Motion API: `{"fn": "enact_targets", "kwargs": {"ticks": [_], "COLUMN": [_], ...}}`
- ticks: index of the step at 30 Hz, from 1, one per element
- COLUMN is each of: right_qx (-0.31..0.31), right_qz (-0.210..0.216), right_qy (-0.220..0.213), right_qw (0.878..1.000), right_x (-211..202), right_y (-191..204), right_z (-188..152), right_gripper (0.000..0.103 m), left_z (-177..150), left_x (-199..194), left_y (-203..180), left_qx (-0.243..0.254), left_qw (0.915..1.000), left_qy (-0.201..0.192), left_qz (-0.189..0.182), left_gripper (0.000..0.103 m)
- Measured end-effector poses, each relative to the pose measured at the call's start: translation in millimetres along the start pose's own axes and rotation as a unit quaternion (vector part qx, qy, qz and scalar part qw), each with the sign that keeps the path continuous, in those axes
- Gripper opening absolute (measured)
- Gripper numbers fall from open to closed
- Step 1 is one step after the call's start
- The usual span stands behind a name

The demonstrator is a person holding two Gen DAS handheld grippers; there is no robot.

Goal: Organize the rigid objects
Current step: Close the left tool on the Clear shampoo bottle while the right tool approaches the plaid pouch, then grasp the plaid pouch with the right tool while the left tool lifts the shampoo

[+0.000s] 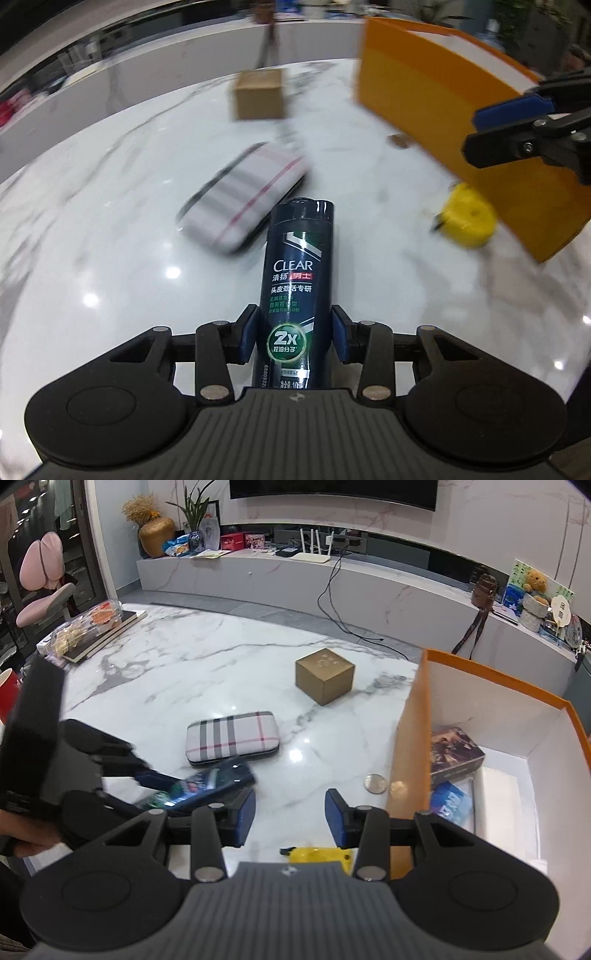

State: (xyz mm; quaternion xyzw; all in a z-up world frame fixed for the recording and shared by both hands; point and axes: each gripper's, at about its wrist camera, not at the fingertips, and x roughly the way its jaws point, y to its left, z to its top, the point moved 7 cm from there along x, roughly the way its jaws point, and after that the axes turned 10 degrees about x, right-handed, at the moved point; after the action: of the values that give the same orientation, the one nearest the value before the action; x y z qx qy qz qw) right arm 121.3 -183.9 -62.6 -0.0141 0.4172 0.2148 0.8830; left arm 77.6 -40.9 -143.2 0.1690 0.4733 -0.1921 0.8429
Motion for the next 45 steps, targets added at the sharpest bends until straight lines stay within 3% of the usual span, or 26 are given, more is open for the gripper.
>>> {"fn": "enact_targets", "kwargs": {"ticks": [7, 11, 12, 14, 17, 24, 39, 45], "right_qx": [-0.021, -0.052, -0.062, -0.088, -0.15, -0.235, -0.249, -0.284], "right_qz": [0.002, 0.004, 0.005, 0.002, 0.002, 0.014, 0.108, 0.13], "right_qy": [0.025, 0.029, 0.029, 0.028, 0.027, 0.034, 0.06, 0.063], "right_qw": [0.999, 0.998, 0.998, 0.996, 0.988, 0.971, 0.96, 0.948], "right_x": [31.7, 52.8, 59.1, 70.5, 85.8, 113.2, 151.9, 166.6], "right_y": [26.3, 41.8, 46.0, 53.5, 65.5, 70.6, 68.2, 84.1], "right_z": [-0.6, 7.6, 10.5, 14.7, 18.0, 24.5, 44.9, 39.1], "right_gripper": [0.043, 0.057, 0.06, 0.076, 0.087, 0.094, 0.096, 0.096], "left_z": [-50.4, -63.7, -64.6, -64.5, -64.5, -68.3, -76.3, -79.3], "left_x": [-29.3, -35.5, -35.3, -35.5, -35.9, -36.8, -42.4, -44.1], "left_y": [54.3, 84.9, 87.7, 88.0, 87.7, 88.5, 93.9, 95.5], "left_qx": [-0.095, -0.14, -0.142, -0.139, -0.137, -0.132, -0.135, -0.136], "left_qw": [0.994, 0.9872, 0.9868, 0.9872, 0.9875, 0.989, 0.9898, 0.9895], "left_qy": [0.011, 0.005, 0.004, 0.002, -0.002, -0.011, -0.036, -0.046], "left_qz": [0.053, 0.077, 0.079, 0.079, 0.079, 0.066, 0.026, 0.015], "left_gripper": [0.046, 0.046, 0.046, 0.046, 0.046, 0.047, 0.048, 0.048]}}
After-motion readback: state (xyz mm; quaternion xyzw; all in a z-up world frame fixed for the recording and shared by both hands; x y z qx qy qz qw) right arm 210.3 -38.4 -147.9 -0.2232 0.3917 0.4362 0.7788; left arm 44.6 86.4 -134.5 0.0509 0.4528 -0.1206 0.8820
